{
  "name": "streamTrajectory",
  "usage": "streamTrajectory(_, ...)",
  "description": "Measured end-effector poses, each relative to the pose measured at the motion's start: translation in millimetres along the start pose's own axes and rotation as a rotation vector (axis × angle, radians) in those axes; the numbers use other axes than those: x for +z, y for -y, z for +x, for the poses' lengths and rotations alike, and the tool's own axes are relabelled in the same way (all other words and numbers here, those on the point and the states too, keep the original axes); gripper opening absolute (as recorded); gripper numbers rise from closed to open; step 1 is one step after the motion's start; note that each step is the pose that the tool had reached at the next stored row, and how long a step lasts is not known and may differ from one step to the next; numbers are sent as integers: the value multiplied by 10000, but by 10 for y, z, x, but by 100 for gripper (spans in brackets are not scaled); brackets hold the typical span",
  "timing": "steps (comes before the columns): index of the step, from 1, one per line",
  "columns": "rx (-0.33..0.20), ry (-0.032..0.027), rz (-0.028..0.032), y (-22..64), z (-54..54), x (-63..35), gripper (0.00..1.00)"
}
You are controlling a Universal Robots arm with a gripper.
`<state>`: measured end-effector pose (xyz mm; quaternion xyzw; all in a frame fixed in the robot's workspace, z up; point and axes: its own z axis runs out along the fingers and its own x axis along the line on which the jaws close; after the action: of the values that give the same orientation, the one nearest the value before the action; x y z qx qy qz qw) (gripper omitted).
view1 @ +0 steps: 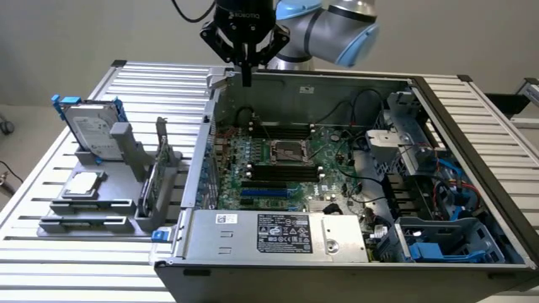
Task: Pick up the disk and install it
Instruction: 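Reach for the disk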
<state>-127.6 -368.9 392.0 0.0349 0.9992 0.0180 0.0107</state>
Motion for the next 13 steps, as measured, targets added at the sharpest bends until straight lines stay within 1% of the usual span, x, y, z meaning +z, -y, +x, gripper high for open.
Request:
streamTrajectory(3, -2, 14, 0, -93, 97, 14, 11)
streamTrajectory(4, -4, 29, -2, -116, 143, 24, 11)
streamTrajectory(5, -4, 50, -4, -140, 195, 38, 11)
streamTrajectory(10, -9, 197, -13, -206, 430, 125, 11)
streamTrajectory(12, -11, 233, -17, -226, 520, 156, 11)
streamTrajectory(13, -11, 236, -16, -232, 563, 166, 11)
